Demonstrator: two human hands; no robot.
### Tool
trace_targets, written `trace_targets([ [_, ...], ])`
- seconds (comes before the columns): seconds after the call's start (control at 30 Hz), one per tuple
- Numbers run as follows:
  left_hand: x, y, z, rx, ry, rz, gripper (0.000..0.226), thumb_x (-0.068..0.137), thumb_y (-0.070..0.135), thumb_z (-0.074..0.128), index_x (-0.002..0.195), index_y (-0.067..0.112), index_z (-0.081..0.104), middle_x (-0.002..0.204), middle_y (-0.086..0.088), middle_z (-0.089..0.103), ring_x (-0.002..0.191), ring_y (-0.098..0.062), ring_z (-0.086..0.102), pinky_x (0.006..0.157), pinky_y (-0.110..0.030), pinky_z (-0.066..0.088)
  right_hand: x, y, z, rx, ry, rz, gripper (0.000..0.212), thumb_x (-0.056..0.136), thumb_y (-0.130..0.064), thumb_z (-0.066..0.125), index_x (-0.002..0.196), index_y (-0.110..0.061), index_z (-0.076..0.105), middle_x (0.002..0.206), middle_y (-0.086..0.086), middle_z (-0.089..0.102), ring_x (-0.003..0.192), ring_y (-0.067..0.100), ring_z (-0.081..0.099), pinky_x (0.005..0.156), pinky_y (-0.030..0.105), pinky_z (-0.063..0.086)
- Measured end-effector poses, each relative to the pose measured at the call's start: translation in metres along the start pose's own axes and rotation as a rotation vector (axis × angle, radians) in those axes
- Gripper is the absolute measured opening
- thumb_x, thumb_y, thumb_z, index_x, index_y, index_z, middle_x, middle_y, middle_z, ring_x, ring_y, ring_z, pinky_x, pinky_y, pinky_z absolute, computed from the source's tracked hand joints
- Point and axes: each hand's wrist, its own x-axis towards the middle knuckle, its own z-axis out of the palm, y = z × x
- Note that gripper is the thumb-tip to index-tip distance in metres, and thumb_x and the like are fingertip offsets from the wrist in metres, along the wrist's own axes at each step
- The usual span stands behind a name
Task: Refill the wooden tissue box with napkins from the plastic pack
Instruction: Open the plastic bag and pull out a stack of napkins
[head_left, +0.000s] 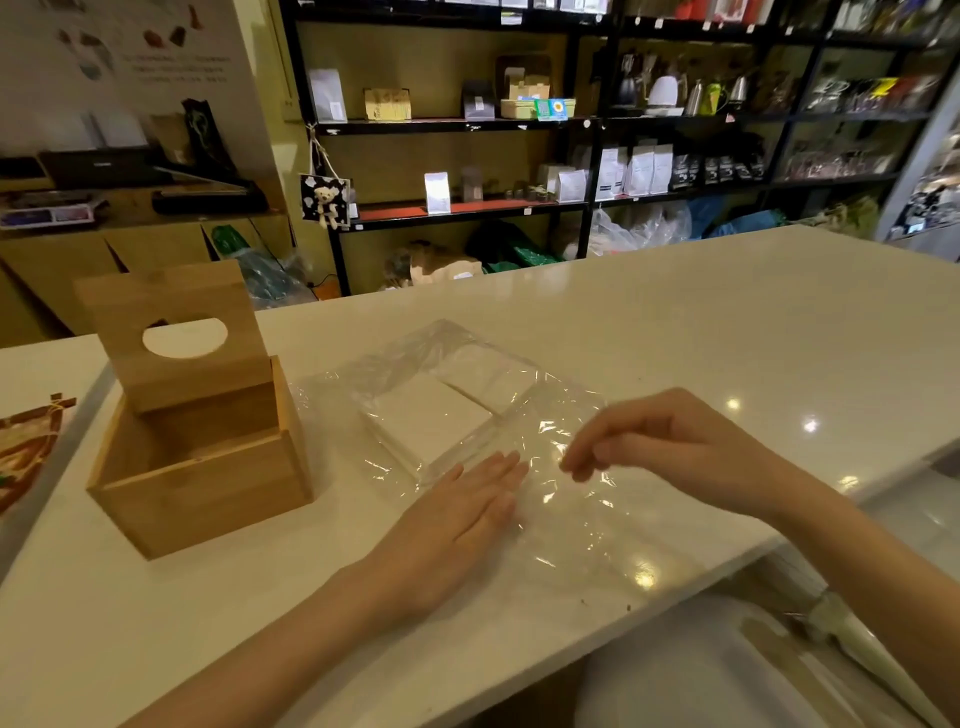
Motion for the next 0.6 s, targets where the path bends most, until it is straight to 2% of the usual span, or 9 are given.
trace_targets([
  [0.1, 0.0, 0.004, -0.004, -0.093, 0.113, 0.02, 0.041, 0.097, 0.038, 0.024, 0.138, 0.037, 0.028, 0.141, 0.034, 0.015, 0.127, 0.029, 0.002, 0.112, -0.007, -0.002, -0.01, 0.006, 0.005, -0.19, -0.169, 0.057, 0.027, 0.086, -0.021, 0.051, 0.1, -0.03, 0.072, 0.106, -0.014, 0.072, 0.101, -0.003, 0.062, 0.091, 0.013, 0.045],
  [0.17, 0.001, 0.004, -0.009, -0.078, 0.141, 0.066, 0.044, 0.094, 0.044, 0.022, 0.137, 0.038, 0.027, 0.144, 0.031, 0.016, 0.133, 0.021, 0.004, 0.112, -0.007, -0.002, -0.005, 0.015, 0.017, -0.358, -0.207, 0.041, 0.032, 0.094, -0.027, 0.046, 0.123, -0.036, 0.057, 0.131, -0.023, 0.053, 0.12, -0.012, 0.045, 0.101, 0.006, 0.031],
  [0.23, 0.005, 0.0, -0.018, 0.0, 0.144, 0.116, 0.047, 0.089, 0.05, 0.017, 0.135, 0.041, 0.022, 0.144, 0.032, 0.012, 0.135, 0.018, 0.003, 0.109, -0.004, -0.005, 0.008, 0.022, 0.035, -0.506, -0.242, -0.017, 0.042, 0.099, -0.031, 0.035, 0.141, -0.031, 0.034, 0.149, -0.019, 0.029, 0.135, -0.009, 0.022, 0.107, 0.005, 0.013],
  [0.3, 0.013, -0.005, -0.034, 0.034, 0.185, 0.097, 0.05, 0.087, 0.057, 0.012, 0.133, 0.041, 0.021, 0.141, 0.034, 0.009, 0.135, 0.017, 0.003, 0.106, -0.002, -0.007, 0.027, 0.033, 0.053, -0.661, -0.288, -0.065, 0.057, 0.094, -0.041, 0.018, 0.147, -0.022, 0.016, 0.157, -0.007, 0.009, 0.141, -0.001, 0.003, 0.114, 0.015, 0.003],
  [0.37, 0.025, -0.017, -0.049, 0.035, 0.272, -0.033, 0.054, 0.088, 0.052, 0.008, 0.137, 0.035, 0.022, 0.145, 0.027, 0.011, 0.135, 0.011, 0.007, 0.109, -0.008, -0.003, 0.044, 0.041, 0.067, -0.758, -0.309, -0.079, 0.072, 0.083, -0.048, 0.007, 0.149, -0.019, 0.005, 0.158, -0.001, -0.002, 0.142, 0.004, -0.008, 0.119, 0.029, -0.001],
  [0.4, 0.031, -0.025, -0.054, 0.053, 0.313, -0.129, 0.056, 0.089, 0.046, 0.008, 0.141, 0.03, 0.023, 0.15, 0.019, 0.014, 0.137, 0.005, 0.009, 0.112, -0.015, 0.0, 0.052, 0.041, 0.07, -0.755, -0.319, -0.068, 0.071, 0.084, -0.046, 0.011, 0.149, -0.018, 0.002, 0.159, -0.001, -0.004, 0.142, 0.004, -0.011, 0.119, 0.031, -0.002],
  [0.47, 0.039, -0.042, -0.059, 0.044, 0.38, -0.328, 0.055, 0.096, 0.042, 0.009, 0.144, 0.021, 0.023, 0.155, 0.005, 0.016, 0.142, -0.007, 0.011, 0.115, -0.026, 0.001, 0.063, 0.032, 0.07, -0.664, -0.398, -0.03, 0.061, 0.095, -0.028, 0.028, 0.149, -0.015, 0.003, 0.158, -0.003, -0.008, 0.141, 0.001, -0.013, 0.116, 0.021, -0.009],
  [0.53, 0.043, -0.056, -0.059, 0.009, 0.424, -0.469, 0.053, 0.097, 0.038, 0.009, 0.144, 0.017, 0.024, 0.156, 0.0, 0.017, 0.144, -0.012, 0.01, 0.116, -0.03, -0.002, 0.071, 0.019, 0.067, -0.545, -0.491, -0.005, 0.057, 0.099, -0.016, 0.035, 0.148, -0.008, 0.008, 0.157, -0.004, -0.009, 0.139, -0.001, -0.013, 0.109, 0.009, -0.012],
  [0.6, 0.046, -0.064, -0.059, 0.01, 0.457, -0.544, 0.052, 0.098, 0.036, 0.009, 0.143, 0.016, 0.025, 0.156, -0.001, 0.018, 0.144, -0.014, 0.01, 0.117, -0.032, -0.003, 0.08, 0.012, 0.064, -0.497, -0.466, 0.007, 0.059, 0.099, -0.017, 0.036, 0.148, -0.011, 0.002, 0.157, -0.003, -0.01, 0.143, 0.005, -0.011, 0.111, 0.015, -0.007],
])
